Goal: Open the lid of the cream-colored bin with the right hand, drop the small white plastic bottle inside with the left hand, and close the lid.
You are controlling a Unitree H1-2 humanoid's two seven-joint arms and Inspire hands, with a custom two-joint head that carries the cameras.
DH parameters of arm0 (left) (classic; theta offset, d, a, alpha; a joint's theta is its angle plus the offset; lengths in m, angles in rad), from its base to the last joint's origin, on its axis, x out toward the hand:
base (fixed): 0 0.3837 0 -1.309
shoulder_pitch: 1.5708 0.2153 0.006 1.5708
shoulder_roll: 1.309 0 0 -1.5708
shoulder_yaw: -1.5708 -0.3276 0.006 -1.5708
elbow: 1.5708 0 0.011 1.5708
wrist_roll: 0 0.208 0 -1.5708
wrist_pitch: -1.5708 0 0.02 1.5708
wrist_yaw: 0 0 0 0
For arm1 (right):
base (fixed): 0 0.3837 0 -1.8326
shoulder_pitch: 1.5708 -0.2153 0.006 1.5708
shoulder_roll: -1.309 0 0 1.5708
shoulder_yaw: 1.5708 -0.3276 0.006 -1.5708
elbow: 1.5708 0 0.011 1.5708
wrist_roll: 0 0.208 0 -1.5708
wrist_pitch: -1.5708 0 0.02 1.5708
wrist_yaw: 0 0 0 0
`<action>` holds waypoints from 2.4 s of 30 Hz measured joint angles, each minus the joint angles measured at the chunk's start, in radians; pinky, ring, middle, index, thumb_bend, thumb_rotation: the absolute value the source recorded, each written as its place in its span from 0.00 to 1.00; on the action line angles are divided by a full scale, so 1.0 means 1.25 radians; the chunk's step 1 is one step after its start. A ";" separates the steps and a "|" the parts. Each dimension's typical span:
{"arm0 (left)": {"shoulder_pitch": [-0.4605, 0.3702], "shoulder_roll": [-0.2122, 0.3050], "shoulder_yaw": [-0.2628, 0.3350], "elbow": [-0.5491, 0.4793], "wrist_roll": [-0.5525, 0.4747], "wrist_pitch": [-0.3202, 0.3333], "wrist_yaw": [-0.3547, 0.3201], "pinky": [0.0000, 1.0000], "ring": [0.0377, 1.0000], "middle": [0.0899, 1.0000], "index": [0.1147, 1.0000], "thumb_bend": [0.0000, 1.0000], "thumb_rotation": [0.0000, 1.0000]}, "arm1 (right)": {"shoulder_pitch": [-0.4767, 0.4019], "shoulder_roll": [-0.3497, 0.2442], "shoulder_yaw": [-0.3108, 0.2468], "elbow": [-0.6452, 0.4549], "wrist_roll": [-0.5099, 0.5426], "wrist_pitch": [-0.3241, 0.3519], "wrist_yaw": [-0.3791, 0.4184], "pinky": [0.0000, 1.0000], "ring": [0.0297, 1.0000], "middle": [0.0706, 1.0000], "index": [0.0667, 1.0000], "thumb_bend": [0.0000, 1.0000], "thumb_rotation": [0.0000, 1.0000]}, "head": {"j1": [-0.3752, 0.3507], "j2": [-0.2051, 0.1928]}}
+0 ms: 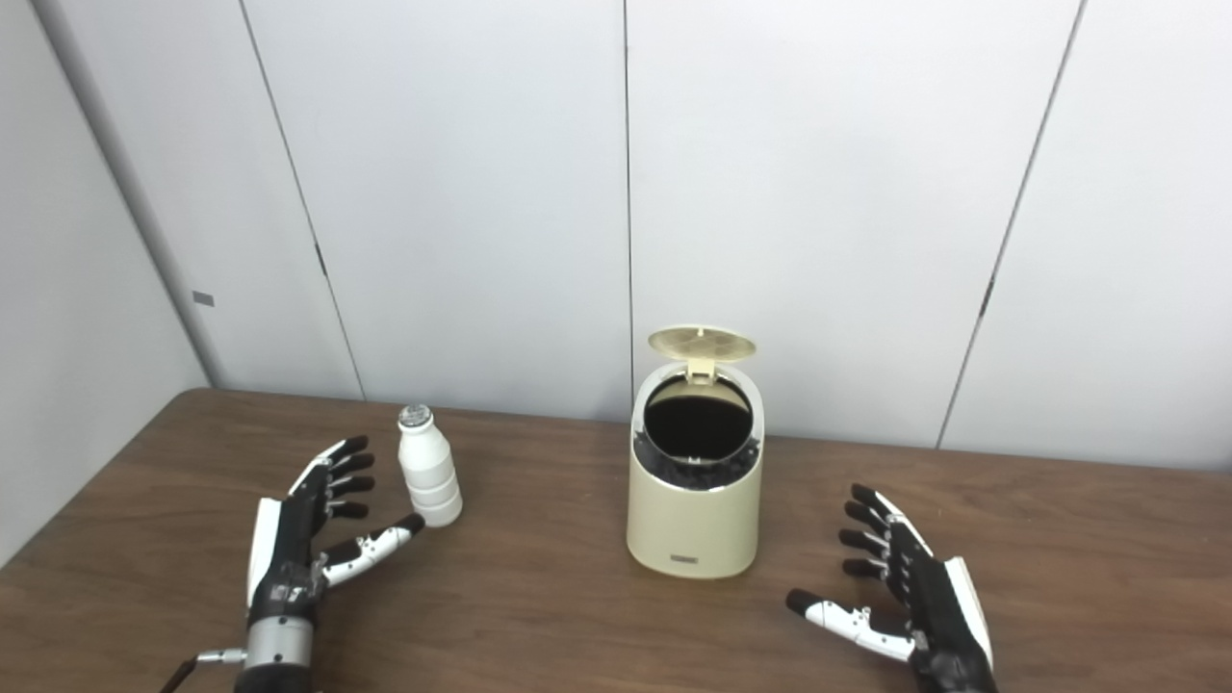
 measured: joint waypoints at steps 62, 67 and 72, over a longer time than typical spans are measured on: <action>-0.134 -0.007 -0.056 0.189 0.040 -0.134 0.139 0.35 0.40 0.42 0.45 0.50 0.00 | 0.028 0.013 0.004 -0.057 -0.013 0.045 -0.002 0.67 0.77 0.84 0.85 0.77 0.17 | -0.029 0.016; -0.110 -0.018 -0.067 0.142 0.038 -0.159 0.137 0.37 0.41 0.43 0.44 0.51 0.00 | 0.028 0.014 0.005 -0.055 -0.013 0.043 -0.004 0.68 0.77 0.83 0.85 0.76 0.16 | -0.051 0.004; -0.095 -0.054 -0.077 0.082 0.033 -0.164 0.126 0.38 0.41 0.43 0.44 0.51 0.00 | 0.028 0.015 0.006 -0.048 -0.013 0.033 -0.007 0.69 0.78 0.84 0.86 0.75 0.17 | -0.066 -0.005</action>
